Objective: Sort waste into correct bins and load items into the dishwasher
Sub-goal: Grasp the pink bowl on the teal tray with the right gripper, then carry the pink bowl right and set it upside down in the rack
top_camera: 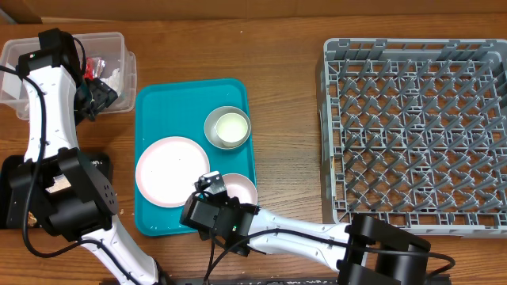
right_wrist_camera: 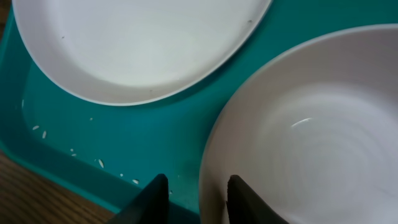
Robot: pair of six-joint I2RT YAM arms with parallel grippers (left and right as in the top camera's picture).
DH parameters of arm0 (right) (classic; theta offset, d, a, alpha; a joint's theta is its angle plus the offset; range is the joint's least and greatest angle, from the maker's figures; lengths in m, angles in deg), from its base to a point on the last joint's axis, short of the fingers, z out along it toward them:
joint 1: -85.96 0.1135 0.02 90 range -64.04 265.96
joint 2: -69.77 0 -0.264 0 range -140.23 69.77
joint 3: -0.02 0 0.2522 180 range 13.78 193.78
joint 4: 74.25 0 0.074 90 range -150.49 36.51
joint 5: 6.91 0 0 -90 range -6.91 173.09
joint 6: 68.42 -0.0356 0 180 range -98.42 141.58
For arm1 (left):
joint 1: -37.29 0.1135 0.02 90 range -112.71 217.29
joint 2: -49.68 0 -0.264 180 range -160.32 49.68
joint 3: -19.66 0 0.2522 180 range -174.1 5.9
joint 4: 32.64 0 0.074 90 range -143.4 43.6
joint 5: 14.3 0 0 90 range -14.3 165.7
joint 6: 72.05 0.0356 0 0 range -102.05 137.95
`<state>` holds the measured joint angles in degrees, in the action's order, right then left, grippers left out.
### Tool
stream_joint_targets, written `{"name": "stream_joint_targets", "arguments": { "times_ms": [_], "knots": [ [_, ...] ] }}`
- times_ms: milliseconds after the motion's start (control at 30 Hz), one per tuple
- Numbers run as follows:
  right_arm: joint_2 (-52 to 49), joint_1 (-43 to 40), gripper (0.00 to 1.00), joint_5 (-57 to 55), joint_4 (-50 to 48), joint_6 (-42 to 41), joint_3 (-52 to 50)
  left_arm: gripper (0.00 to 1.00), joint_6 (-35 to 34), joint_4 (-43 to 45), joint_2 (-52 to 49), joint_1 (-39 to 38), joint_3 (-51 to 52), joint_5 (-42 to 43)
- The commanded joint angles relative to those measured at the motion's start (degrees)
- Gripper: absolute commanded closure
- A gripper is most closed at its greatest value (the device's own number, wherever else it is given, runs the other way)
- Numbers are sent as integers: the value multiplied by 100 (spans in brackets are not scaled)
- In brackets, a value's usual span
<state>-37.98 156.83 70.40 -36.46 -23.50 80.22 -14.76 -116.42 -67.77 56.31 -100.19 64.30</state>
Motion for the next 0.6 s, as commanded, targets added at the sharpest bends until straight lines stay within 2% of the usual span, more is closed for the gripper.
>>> {"name": "stream_joint_targets", "arguments": {
  "times_ms": [0, 167, 367, 567],
  "knots": [
    [-24, -4, 78, -140, 17, -11, 264, 0, -74, 4, -2, 24, 17, -35],
    [-24, -7, 96, -144, 662, 0, 918, 0, -74, 4, -2, 24, 17, -37],
    [-4, -146, 96, -234, 1921, 17, 2100, 0, -74, 4, -2, 24, 17, -35],
    [487, -1075, 96, -566, 3875, 13, 3451, 0, -74, 4, -2, 24, 17, -35]
  ]
}}
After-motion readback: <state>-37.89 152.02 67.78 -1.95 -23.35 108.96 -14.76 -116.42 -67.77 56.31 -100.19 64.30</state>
